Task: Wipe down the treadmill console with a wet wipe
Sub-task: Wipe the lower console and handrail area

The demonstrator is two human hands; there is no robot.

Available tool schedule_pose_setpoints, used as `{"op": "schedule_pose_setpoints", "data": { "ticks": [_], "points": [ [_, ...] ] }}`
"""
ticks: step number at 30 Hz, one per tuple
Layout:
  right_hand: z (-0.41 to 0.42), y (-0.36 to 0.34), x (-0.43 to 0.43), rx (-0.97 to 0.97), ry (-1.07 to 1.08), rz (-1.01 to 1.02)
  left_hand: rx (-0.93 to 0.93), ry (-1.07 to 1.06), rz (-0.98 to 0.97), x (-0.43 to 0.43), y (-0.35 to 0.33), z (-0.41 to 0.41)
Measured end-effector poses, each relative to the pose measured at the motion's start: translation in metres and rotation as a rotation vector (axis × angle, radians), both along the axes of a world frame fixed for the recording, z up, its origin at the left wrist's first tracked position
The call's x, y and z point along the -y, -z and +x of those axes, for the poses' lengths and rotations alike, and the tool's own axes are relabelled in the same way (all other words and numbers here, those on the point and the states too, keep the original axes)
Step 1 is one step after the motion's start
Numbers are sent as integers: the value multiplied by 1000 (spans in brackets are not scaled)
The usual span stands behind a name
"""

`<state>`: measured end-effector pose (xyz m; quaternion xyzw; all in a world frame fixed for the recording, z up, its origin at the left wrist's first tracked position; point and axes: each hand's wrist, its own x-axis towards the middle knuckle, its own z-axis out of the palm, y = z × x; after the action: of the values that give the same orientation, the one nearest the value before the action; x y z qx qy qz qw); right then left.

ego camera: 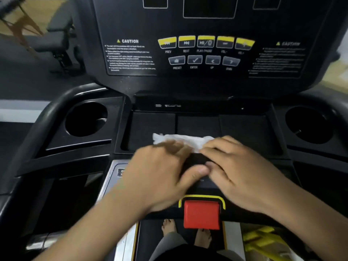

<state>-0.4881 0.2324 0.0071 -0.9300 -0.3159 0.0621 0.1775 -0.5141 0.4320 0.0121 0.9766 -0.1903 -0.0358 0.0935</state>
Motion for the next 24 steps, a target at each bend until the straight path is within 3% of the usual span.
{"op": "schedule_pose_setpoints", "data": {
  "ticks": [2, 5, 9, 14, 17, 20, 24],
  "points": [
    [-3, -2, 23, 16, 66, -22, 63, 8, -28, 29, 5, 3],
    [-2, -3, 32, 50, 104, -64, 4, 1, -114, 34, 4, 4],
    [3, -4, 21, 105, 83, -98, -2, 8, -73, 15, 0, 10],
    [27, -5, 27, 144, 204, 116, -15, 105, -122, 15, 5, 38],
    [25, -9, 27, 200, 162, 254, 10, 109, -110, 18, 19, 45],
    [14, -3, 27, 71, 88, 100, 62, 83, -82, 19, 23, 51],
    [9, 0, 47, 28, 153, -105, 116, 136, -48, 24, 12, 36]
  ]
}}
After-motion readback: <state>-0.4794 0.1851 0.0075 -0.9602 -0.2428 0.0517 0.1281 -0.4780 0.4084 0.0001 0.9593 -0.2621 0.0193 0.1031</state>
